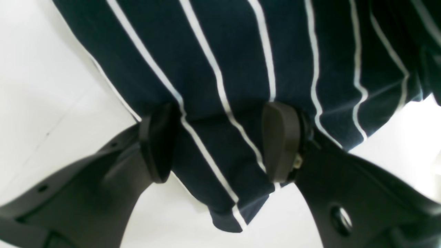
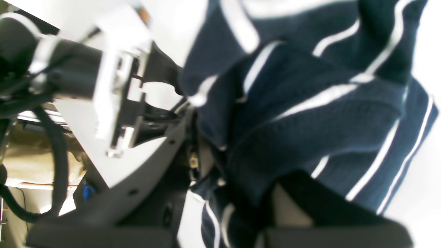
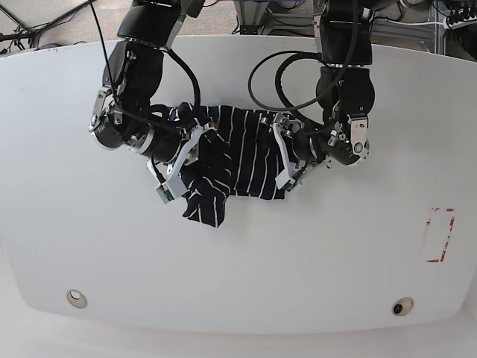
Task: Fold the T-shirt properly
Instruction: 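Fold the bunched shirt over again with both grippers into a bundle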
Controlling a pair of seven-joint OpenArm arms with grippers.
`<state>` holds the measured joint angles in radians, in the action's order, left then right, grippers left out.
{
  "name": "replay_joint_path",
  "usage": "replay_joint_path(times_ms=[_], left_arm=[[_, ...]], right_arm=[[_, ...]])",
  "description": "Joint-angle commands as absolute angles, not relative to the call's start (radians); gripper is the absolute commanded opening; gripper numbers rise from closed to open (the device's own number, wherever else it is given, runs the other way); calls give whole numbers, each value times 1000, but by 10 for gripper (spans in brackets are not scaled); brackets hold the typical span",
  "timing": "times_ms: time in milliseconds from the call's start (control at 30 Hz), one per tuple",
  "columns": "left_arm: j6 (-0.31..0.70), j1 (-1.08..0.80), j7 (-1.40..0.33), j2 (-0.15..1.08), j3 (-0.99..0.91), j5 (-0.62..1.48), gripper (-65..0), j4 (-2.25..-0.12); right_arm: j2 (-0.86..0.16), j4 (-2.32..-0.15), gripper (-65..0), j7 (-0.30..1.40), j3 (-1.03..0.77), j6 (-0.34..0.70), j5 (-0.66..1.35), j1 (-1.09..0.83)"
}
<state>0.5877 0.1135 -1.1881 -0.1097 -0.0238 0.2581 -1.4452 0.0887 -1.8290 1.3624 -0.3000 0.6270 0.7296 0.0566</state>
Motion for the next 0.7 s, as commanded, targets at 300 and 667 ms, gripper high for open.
replay_joint_path(times_ms=[300, 667], left_arm=[[590, 97, -1233, -116, -22, 239, -283, -1446], [698, 97, -1184, -101, -234, 432, -285, -1586]], right_arm=[[84, -1689, -43, 1136, -193, 622, 769, 93], [16, -1845, 0, 1145, -151, 631, 811, 53]])
